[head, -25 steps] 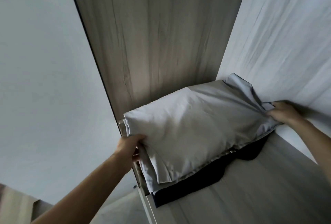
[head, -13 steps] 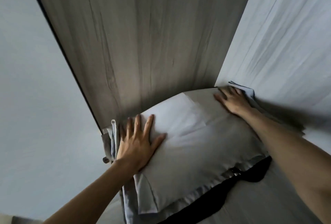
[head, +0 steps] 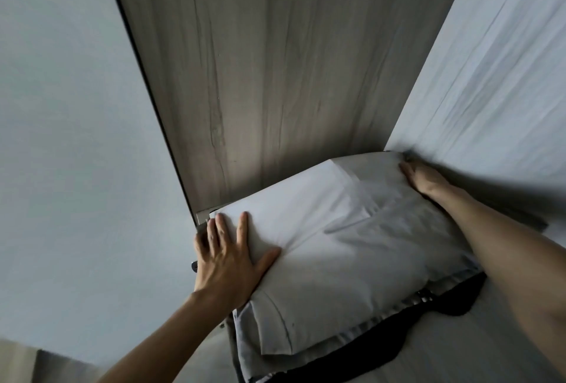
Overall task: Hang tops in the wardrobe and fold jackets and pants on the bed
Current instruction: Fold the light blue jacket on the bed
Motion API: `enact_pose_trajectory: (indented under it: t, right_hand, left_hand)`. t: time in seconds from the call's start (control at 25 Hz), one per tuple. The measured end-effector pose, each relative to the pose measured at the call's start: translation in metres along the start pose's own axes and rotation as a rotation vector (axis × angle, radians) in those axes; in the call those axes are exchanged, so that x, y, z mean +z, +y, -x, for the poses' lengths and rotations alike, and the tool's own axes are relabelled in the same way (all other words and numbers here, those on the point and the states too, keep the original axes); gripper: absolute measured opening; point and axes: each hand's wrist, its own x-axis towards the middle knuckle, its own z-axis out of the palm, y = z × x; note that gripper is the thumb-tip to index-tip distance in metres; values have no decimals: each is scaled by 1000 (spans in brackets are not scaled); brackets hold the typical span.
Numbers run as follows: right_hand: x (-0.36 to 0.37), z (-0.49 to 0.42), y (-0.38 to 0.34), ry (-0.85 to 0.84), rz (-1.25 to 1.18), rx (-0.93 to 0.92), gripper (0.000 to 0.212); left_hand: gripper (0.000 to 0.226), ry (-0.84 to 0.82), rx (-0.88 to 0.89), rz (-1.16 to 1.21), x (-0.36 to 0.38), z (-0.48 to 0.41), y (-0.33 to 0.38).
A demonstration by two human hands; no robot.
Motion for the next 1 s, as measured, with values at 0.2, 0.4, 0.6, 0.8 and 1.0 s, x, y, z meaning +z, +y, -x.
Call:
enact_pose_trajectory:
  t: [0.2,0.4,0.6,0.8,1.0]
  right_hand:
    - [-19,40,-94,243,-146,-193,57]
    - [44,103,-145,213,113,-505,73]
    - [12,137,-149,261,50,-415,63]
    - [22,220,-89,260,-1,-617,57]
    - [2,183,42,371,56,19,76]
  left_hand:
    - [112,-43,54,23,-19,-6,-3]
    - [110,-109,97,15,-17,-2,0]
    - [98,-28,222,113,-55,6,32]
    - [91,-45,516,51,-22,48,77]
    - [88,-52,494,61,-8,50,69]
